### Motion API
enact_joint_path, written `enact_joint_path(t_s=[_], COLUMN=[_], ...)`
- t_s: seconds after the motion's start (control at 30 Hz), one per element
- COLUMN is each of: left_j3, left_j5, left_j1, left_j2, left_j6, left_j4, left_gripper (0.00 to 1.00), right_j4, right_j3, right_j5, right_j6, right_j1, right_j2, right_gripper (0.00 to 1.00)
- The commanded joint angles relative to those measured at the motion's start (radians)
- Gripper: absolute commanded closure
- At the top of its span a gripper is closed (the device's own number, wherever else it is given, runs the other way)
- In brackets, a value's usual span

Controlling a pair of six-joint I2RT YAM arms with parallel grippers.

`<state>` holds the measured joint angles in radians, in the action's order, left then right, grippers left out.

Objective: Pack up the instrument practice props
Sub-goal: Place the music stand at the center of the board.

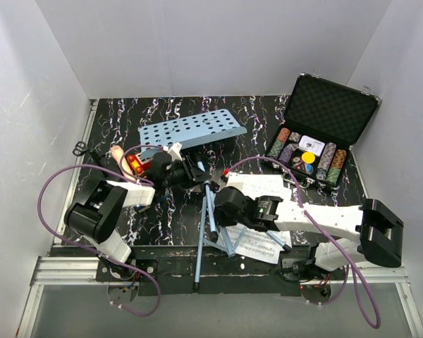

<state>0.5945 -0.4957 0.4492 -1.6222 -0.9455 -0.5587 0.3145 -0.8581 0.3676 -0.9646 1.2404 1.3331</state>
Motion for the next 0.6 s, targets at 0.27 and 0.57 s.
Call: enact_joint_path(t_s=[0.27, 0.57], left_j3=[0.004, -0.007], left_j5=[0.019, 0.023], left_j1=[0.008, -0.001], left_j2=[0.077, 0.091], left_j6=[0.188, 0.202], left_j4=[-0.067, -0.018], left_gripper=[0.96, 0.78], right_j4=[-0.078, 0.006], right_j3=[-0.015, 0.020], right_j5=[-0.025, 0.011], right_j6=[0.106, 0.093], right_j1=[0.005, 0.005], right_j2=[-0.038, -0.095], right_gripper=[0.73, 0.53])
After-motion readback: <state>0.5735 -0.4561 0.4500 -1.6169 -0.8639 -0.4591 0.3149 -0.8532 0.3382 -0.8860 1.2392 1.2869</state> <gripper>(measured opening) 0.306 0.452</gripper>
